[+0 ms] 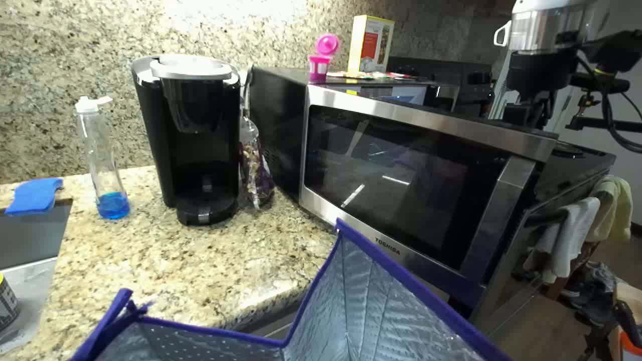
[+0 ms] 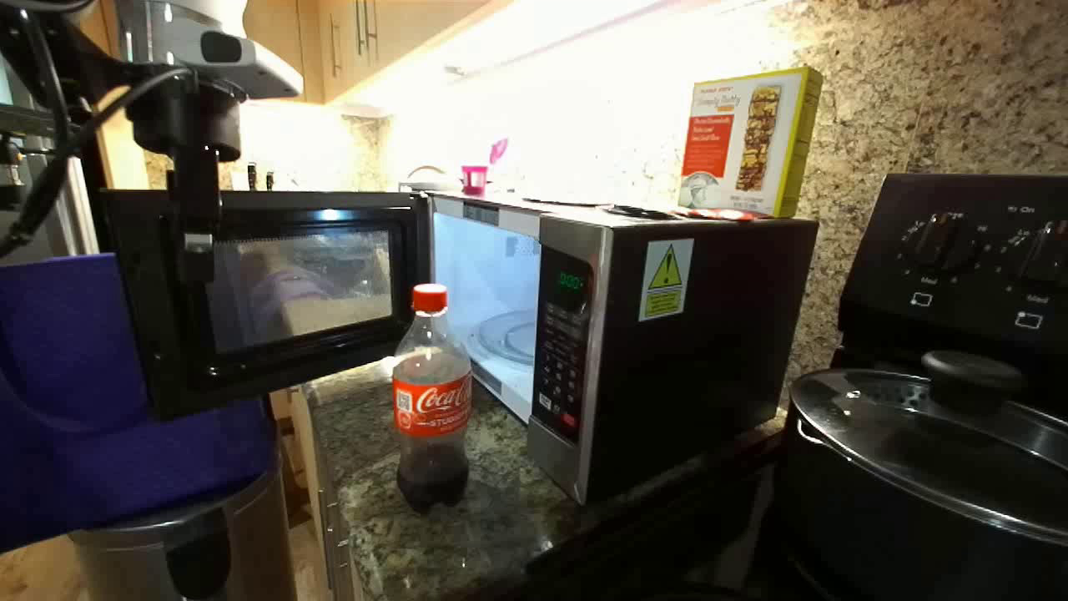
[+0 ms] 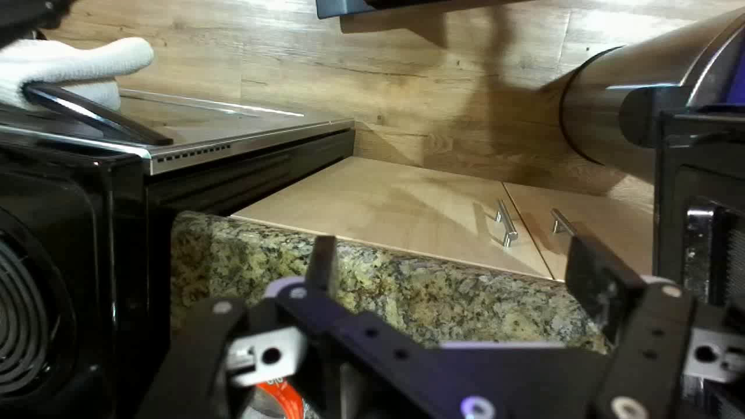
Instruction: Move the Coke bottle away from the microwave
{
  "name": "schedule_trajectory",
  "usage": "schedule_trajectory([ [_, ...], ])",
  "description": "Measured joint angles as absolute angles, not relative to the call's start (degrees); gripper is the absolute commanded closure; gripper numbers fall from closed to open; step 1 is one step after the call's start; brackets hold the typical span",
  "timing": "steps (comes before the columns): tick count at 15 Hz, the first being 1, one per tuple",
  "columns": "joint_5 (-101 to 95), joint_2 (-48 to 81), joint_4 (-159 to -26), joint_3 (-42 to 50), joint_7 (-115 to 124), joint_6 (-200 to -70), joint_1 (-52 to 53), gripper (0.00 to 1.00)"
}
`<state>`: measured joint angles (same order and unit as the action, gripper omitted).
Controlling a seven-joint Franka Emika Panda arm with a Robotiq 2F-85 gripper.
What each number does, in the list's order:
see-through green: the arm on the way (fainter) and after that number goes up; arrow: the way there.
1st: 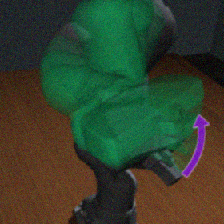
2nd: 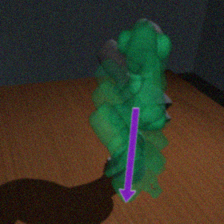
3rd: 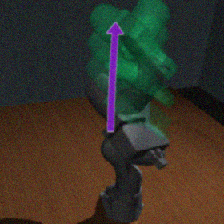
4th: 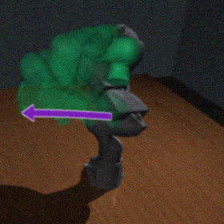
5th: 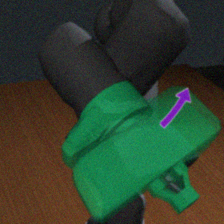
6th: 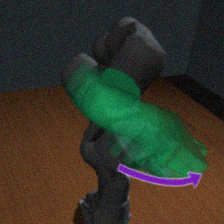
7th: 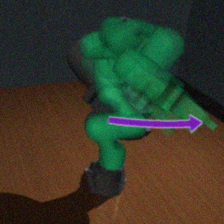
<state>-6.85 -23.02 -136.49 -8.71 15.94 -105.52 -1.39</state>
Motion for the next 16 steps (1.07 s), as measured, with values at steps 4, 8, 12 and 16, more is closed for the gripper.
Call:
schedule_trajectory([
  [4, -6.85, -23.02, -136.49, -8.71, 15.94, -105.52, -1.39, 0.0],
  [8, -6.85, -23.02, -136.48, -8.51, 15.99, -105.49, -1.2, 0.0],
  [12, -6.85, -23.02, -136.12, -7.0, 16.31, -105.13, -1.28, 0.0],
  [16, -6.94, -23.0, -134.62, -4.28, 16.31, -106.23, -1.65, 0.0],
])
